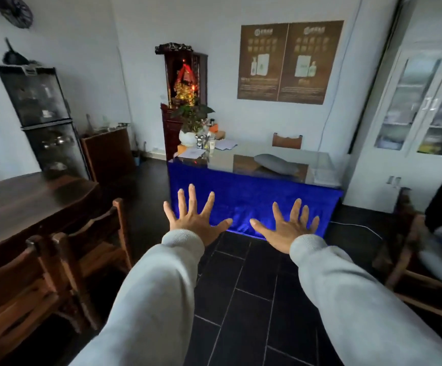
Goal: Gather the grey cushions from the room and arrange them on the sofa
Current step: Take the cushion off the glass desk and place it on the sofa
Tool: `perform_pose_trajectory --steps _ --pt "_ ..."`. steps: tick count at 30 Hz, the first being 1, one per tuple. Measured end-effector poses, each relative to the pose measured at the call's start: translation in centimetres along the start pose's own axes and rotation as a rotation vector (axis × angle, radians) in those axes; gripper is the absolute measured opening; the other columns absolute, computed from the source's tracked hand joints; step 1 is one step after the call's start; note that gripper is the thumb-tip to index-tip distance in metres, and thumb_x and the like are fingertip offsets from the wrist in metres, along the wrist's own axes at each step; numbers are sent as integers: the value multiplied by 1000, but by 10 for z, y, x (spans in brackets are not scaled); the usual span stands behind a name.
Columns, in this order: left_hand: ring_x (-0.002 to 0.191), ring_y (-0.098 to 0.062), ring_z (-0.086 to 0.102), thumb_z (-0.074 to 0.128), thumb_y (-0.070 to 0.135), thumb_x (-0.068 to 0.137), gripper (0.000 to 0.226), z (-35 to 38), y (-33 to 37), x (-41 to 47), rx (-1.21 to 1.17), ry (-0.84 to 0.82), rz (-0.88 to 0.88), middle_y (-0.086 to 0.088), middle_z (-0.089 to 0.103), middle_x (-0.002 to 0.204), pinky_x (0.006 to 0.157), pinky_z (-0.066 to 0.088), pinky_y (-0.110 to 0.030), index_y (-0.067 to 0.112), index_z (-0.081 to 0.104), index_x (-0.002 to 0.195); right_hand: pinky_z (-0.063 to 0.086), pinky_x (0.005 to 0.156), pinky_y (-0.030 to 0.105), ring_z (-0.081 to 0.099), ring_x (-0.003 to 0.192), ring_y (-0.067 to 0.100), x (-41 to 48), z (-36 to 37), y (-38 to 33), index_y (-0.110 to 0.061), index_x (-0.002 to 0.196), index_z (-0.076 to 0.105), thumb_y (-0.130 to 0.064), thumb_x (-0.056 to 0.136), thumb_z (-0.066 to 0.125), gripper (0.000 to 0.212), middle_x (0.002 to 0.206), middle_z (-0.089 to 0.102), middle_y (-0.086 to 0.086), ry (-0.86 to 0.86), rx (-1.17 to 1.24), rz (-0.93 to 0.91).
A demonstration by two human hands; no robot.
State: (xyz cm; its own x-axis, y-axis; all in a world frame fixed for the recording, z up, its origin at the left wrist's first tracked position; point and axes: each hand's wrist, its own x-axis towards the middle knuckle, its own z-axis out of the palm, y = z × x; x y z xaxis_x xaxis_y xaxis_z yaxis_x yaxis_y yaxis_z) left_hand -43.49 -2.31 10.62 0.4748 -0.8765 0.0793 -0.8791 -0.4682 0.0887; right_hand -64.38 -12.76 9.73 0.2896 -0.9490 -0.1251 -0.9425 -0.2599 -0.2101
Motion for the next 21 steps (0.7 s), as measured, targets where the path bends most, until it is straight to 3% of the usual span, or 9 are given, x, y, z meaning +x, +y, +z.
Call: perform_pose_trajectory --steps 7,16,21 --pt "151 -35 -29 8 96 73 99 9 45 160 -3 -26 134 -3 -37 163 115 -14 -69 47 -15 156 -19 121 64 -30 156 37 142 -34 -8 -45 163 -13 -106 67 15 117 168 -36 14 52 55 104" --pt "151 -34 -30 11 95 75 98 56 104 360 -30 -129 197 -1 -36 163 115 -16 -67 47 -16 156 -22 119 63 -31 156 36 324 -26 15 -46 163 -12 -109 47 -2 133 168 -35 13 74 15 165" --pt "150 -33 -31 13 96 74 100 95 154 475 -32 -161 199 0 -38 163 115 -15 -68 47 -15 156 -23 118 62 -31 156 35 448 -35 54 -44 164 -11 -106 66 14 119 169 -34 14 40 4 201"
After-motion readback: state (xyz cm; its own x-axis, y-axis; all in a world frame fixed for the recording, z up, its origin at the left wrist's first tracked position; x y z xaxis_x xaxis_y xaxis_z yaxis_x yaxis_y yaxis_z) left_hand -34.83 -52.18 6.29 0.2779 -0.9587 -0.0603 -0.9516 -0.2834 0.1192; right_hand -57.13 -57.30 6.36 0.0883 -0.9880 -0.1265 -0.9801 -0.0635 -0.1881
